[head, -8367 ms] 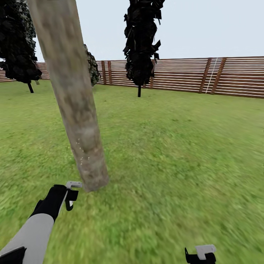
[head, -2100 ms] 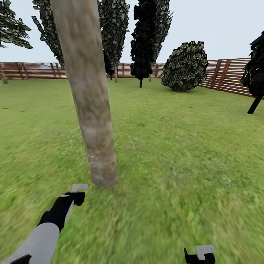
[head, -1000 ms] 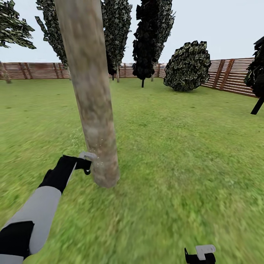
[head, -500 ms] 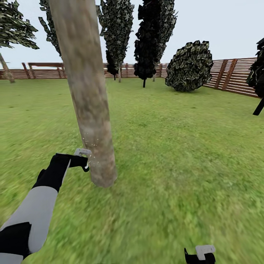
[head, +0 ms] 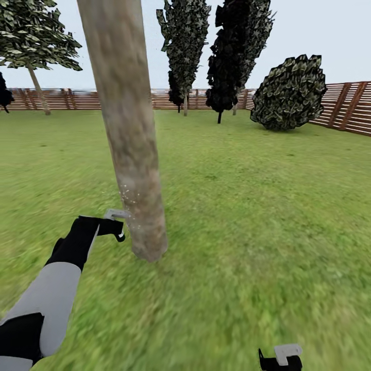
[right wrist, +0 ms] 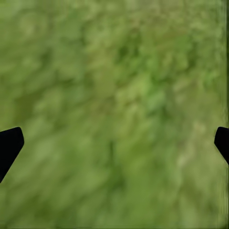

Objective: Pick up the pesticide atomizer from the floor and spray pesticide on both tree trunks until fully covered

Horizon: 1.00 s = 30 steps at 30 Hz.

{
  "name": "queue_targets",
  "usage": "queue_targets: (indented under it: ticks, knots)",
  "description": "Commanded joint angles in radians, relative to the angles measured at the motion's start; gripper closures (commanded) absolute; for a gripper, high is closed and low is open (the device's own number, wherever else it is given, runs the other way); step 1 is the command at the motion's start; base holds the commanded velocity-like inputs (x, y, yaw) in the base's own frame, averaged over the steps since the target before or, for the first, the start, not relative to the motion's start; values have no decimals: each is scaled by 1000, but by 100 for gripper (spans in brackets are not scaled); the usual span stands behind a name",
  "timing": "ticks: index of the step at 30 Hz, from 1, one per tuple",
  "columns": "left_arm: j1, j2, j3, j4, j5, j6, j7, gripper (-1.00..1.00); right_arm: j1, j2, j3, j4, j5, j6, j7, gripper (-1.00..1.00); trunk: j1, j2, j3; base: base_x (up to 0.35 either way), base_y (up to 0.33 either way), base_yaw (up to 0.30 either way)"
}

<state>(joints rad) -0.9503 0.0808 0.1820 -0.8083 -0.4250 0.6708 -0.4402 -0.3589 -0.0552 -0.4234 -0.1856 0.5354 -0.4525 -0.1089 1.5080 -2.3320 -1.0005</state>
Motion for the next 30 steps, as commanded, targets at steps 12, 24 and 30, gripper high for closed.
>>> queue_targets:
  ticks: [12, 24, 30]
  knots:
    - [13, 56, -1, 21, 2, 0, 1, 100, 0, 0, 0, -1, 0, 0, 0, -100, 0, 0, 0, 86, -273, 2]
    - [46, 47, 14, 57, 3, -1, 4, 100, 0, 0, 0, 0, -2, 0, 0, -100, 0, 0, 0, 1, -273, 145]
    - [68, 59, 26, 61, 2, -2, 23, 100, 0, 0, 0, 0, -2, 0, 0, -100, 0, 0, 0, 3, -273, 226]
